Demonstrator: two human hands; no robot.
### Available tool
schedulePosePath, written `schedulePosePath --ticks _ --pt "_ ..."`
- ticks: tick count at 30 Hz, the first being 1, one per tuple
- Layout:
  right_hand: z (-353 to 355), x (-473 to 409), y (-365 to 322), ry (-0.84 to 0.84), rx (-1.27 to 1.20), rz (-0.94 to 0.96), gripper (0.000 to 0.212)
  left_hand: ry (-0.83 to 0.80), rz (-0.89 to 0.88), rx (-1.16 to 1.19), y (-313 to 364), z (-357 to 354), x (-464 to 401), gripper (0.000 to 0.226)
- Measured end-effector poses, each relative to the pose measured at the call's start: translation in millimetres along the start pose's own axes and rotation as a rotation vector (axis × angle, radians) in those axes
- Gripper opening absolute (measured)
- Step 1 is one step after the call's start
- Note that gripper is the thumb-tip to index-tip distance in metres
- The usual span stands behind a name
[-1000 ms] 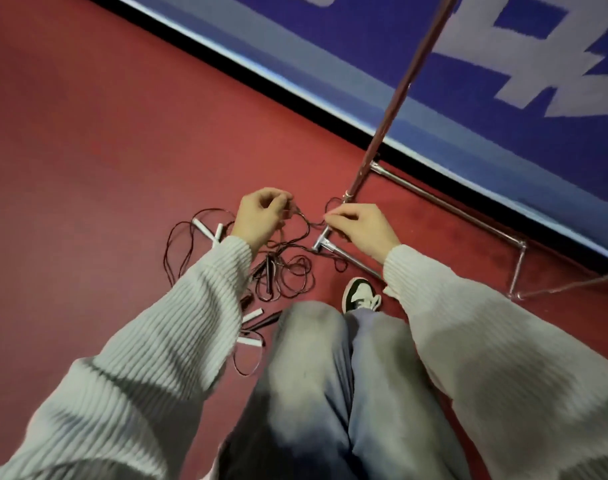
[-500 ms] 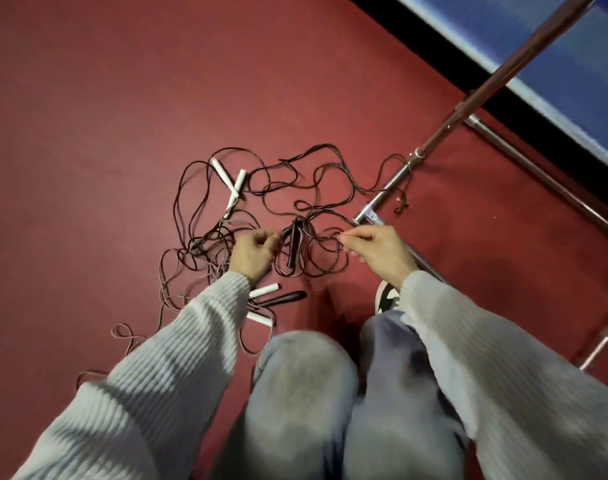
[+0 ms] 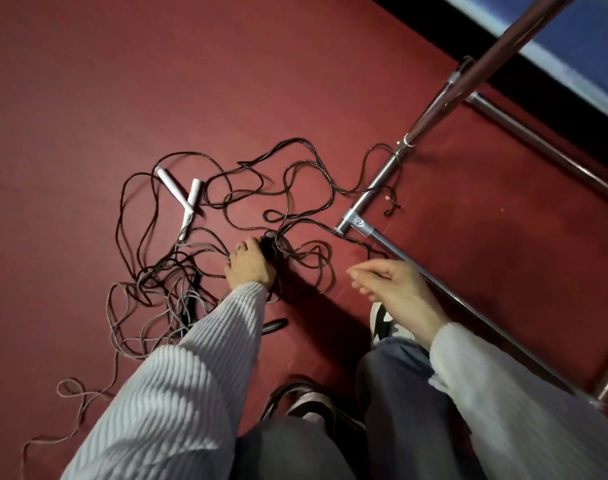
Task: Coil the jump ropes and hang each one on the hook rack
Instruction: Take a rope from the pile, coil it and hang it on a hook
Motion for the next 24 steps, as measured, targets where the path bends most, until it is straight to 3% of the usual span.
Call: schedulePosePath --ticks 4,9,12,15,18,19,20,22,24 --pt "3.0 4.9 8.1 0.008 -0.014 -0.023 0.009 0.027 -0.028 -0.116 -5.7 -8.7 1.1 0.032" --pt "-4.4 14.8 1.7 0.024 0.016 -0.048 0.007 0.274 -0.190 0.148 -10.3 33.3 43.3 0.016" --pt "-11.0 30.5 -16.1 0.009 0.044 -0.043 0.007 0.335 -0.301 0.351 -6.2 87.2 82.5 0.020" --pt "-16.3 56.2 -46.6 0.019 0.072 -0.004 0.008 0.236 -0.447 0.580 0.5 158.6 120.0 0.023" --pt "-19.2 92.5 -84.0 0.028 0.131 0.058 0.011 -0.072 -0.642 0.514 15.8 244.1 168.6 0.012" --pt "-19.3 103.9 -95.2 0.036 0.154 0.083 0.012 -0.101 -0.697 0.517 20.4 272.4 184.5 0.010" --pt "-17.6 120.7 -105.7 0.053 0.176 0.115 0.013 -0.062 -0.753 0.584 23.9 304.2 209.3 0.013" --pt "-14.6 151.1 -127.3 0.097 0.223 0.170 0.014 0.165 -0.877 0.752 27.4 366.0 258.2 0.024" --pt "-11.7 184.2 -146.5 0.145 0.260 0.209 0.014 0.318 -1.041 0.677 31.9 413.2 307.6 0.024"
Point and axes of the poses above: each hand's wrist, its own x-axis away from the middle knuckle, its own z-axis out of the back of the hand, y = z × x, the point moved 1 cm from there along -x, towards the middle knuckle, and after that the axes turned 5 degrees about -x, right-handed, at the moved point
